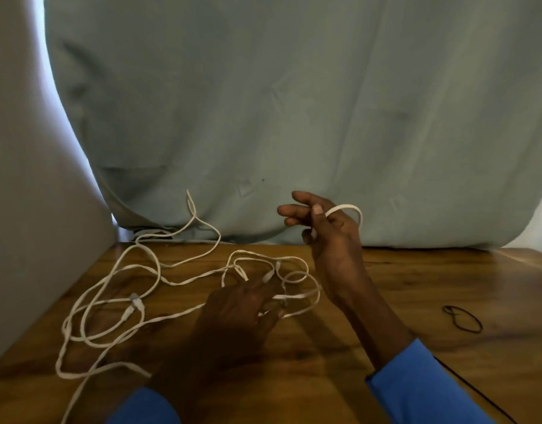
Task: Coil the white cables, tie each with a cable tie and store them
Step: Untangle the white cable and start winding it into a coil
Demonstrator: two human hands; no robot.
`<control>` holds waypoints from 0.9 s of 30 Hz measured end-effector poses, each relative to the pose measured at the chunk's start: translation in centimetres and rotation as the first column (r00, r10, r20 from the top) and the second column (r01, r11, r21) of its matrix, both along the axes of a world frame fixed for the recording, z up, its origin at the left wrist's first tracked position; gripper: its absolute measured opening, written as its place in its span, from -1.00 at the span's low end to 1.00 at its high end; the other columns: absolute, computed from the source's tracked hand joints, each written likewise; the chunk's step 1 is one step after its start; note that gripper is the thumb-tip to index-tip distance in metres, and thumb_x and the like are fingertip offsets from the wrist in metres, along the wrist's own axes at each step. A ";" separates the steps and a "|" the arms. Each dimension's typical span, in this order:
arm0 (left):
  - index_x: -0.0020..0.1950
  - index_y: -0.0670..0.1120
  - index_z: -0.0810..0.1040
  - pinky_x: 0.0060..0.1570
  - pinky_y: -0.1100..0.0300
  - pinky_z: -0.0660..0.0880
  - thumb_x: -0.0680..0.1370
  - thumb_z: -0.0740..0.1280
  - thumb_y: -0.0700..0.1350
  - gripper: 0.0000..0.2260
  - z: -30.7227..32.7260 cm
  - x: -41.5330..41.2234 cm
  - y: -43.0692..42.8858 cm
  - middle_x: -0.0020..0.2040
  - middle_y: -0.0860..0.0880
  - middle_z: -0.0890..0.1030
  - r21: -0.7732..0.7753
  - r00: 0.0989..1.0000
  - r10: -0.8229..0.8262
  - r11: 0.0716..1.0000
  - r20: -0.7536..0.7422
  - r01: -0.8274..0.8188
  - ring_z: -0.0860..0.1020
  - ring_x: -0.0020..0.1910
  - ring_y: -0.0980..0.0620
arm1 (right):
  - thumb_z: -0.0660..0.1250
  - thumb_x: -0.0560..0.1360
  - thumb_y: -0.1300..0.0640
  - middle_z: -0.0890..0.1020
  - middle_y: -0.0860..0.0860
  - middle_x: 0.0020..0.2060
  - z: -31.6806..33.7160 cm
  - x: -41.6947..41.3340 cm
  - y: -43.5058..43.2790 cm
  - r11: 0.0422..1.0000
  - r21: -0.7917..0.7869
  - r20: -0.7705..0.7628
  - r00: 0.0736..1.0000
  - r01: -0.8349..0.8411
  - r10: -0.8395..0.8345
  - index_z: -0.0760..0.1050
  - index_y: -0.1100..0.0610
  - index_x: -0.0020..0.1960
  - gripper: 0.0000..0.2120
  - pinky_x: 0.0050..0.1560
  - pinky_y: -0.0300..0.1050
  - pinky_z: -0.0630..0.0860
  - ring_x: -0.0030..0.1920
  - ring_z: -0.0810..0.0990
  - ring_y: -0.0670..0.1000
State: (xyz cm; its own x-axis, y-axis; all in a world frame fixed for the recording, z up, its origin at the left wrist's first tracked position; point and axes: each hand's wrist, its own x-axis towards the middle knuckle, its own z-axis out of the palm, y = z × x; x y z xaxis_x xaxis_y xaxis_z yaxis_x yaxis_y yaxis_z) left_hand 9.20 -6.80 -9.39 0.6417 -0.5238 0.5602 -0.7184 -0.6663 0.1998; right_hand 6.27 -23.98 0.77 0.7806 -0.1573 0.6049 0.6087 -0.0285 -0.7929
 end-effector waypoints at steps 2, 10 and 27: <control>0.43 0.26 0.47 0.03 0.23 0.46 0.57 0.06 0.40 -0.49 0.4 -0.1 0.5 0.06 0.26 0.61 -0.045 0.999 0.005 0.999 -0.049 -0.007 0.55 0.03 0.25 | 0.11 0.75 0.19 0.76 0.09 -0.05 -0.2 0.5 -1.5 0.973 -0.130 0.111 0.978 0.193 -0.179 0.59 0.20 0.22 -0.71 0.02 -0.27 0.50 -0.02 0.67 -0.07; -0.12 0.14 0.63 -0.37 0.27 0.35 0.64 0.20 0.12 -0.74 1.8 0.2 0.8 -0.30 0.16 0.61 -0.253 0.970 0.091 0.967 0.226 -0.032 0.58 -0.34 0.10 | 0.12 0.73 -0.14 0.71 0.05 -0.21 -7.0 0.4 -0.1 0.796 -0.603 -0.143 0.975 0.050 -0.170 0.64 0.11 -0.03 -0.55 0.00 0.17 0.60 -0.15 0.70 0.00; -0.13 -0.05 0.70 -0.33 0.10 0.48 0.64 0.30 0.08 -0.70 2.5 -0.3 1.6 -0.30 0.11 0.62 -0.353 0.973 -0.137 0.915 0.189 0.197 0.58 -0.33 0.13 | -0.12 0.53 -0.56 0.61 0.14 -0.35 -9.8 -0.2 0.9 0.813 -0.582 -0.157 0.983 -0.016 -0.093 0.56 0.17 -0.21 -0.14 -0.18 0.21 0.55 -0.31 0.60 0.11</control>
